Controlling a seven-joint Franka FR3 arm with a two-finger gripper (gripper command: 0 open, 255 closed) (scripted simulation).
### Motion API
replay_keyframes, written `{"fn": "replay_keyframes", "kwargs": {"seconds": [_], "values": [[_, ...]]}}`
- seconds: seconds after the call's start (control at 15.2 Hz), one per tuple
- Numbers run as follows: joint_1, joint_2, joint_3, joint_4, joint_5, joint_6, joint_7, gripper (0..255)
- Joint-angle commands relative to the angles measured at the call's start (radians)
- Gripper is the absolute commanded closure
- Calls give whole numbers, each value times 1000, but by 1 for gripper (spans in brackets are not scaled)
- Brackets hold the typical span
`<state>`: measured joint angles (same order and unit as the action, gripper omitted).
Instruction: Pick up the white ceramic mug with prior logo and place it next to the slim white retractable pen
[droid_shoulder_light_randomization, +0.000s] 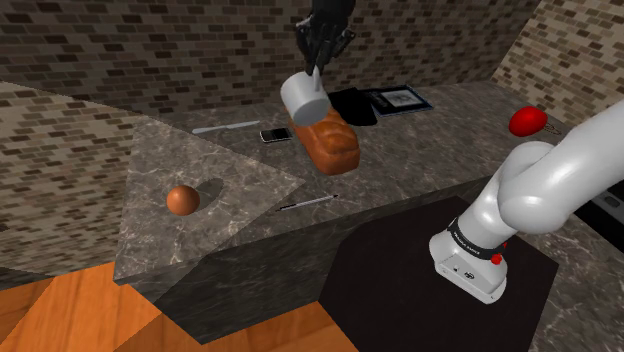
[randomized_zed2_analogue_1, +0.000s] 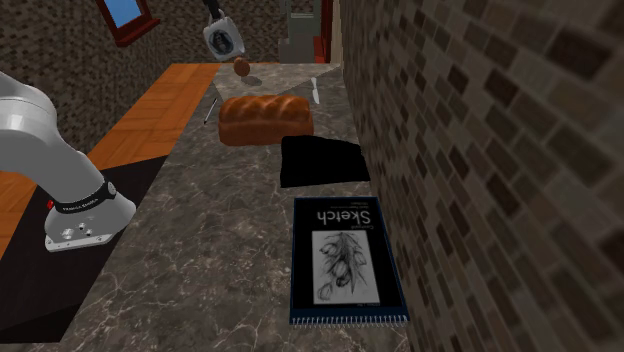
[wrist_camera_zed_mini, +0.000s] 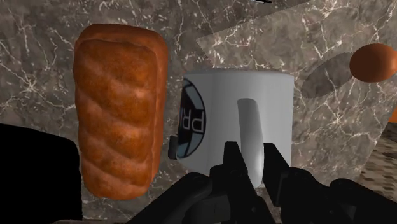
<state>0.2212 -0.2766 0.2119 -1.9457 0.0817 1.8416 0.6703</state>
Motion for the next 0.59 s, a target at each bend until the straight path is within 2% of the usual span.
{"fn": "replay_keyframes", "kwargs": {"seconds": [0.0, 0.53], "values": [[13, 36, 32, 31, -7, 7, 48, 255], [81, 228, 162, 237, -84, -11, 264, 255]]}}
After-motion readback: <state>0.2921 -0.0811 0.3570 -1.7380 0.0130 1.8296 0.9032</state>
